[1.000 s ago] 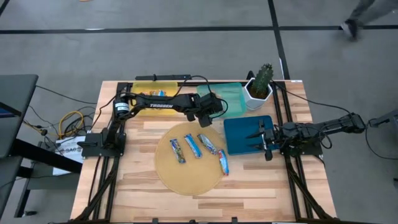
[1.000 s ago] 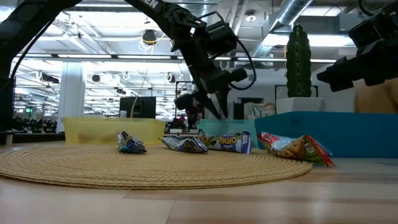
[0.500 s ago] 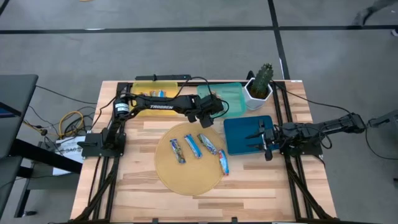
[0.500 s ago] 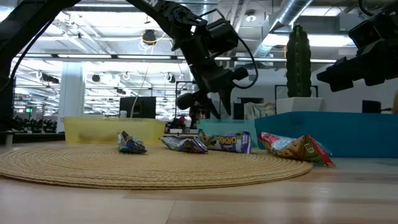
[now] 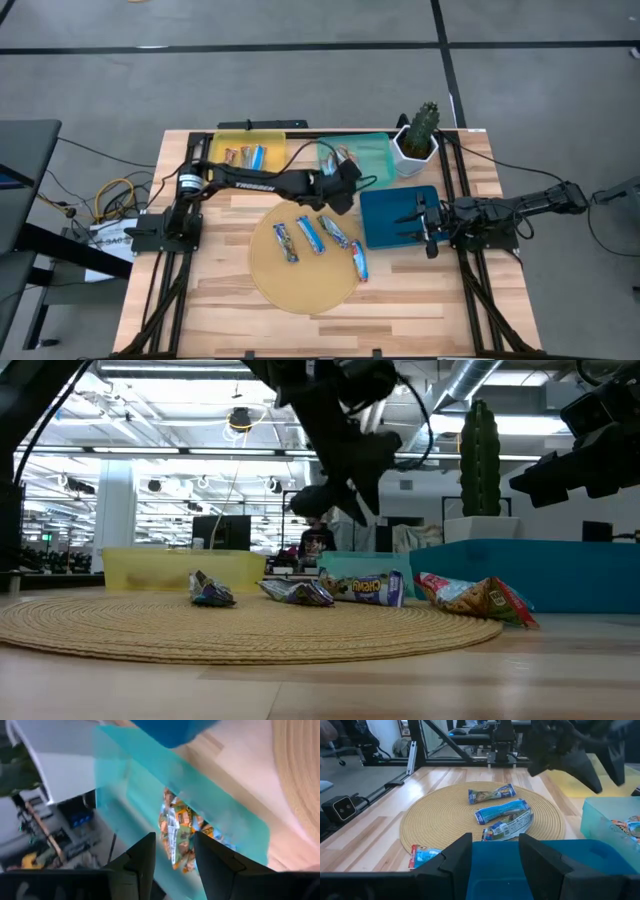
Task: Pick and place Granola Bars by type
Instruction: Put the red granola bar into the yellow bin
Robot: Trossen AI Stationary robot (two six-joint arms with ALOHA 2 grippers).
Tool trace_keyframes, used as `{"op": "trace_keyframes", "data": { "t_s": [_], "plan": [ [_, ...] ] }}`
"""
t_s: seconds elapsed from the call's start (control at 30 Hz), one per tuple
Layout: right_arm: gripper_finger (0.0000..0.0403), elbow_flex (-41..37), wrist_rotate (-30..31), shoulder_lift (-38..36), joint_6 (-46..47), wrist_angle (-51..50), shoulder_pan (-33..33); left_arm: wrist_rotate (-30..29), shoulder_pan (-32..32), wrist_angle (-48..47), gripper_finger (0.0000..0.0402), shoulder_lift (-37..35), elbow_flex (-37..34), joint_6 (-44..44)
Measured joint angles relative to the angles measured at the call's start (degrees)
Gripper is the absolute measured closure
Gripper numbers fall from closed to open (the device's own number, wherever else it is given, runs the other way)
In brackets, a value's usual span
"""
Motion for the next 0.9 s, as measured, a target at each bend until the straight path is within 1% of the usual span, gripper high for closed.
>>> {"op": "trace_keyframes", "data": {
  "t_s": [0.23, 0.43, 0.6, 0.9],
  "plan": [
    [0.0249, 0.0, 0.01, 0.0, -0.02, 0.0, 0.02, -6.15, -4.89, -0.21, 0.0275, -1.18, 0.0, -12.5],
    [0.0249, -0.01, 0.01, 0.0, 0.01, 0.0, 0.0, -5.47, -8.76, -0.67, 0.0275, -1.61, 0.0, -21.97],
    [0.0249, 0.0, 0.01, 0.0, -0.01, 0.0, 0.0, -0.43, -11.68, -1.13, 0.0275, -1.84, 0.02, -28.09],
    [0.0249, 0.0, 0.01, 0.0, 0.01, 0.0, 0.02, 11.51, -16.31, -1.28, 0.0274, -1.82, 0.02, -38.71]
  ]
}}
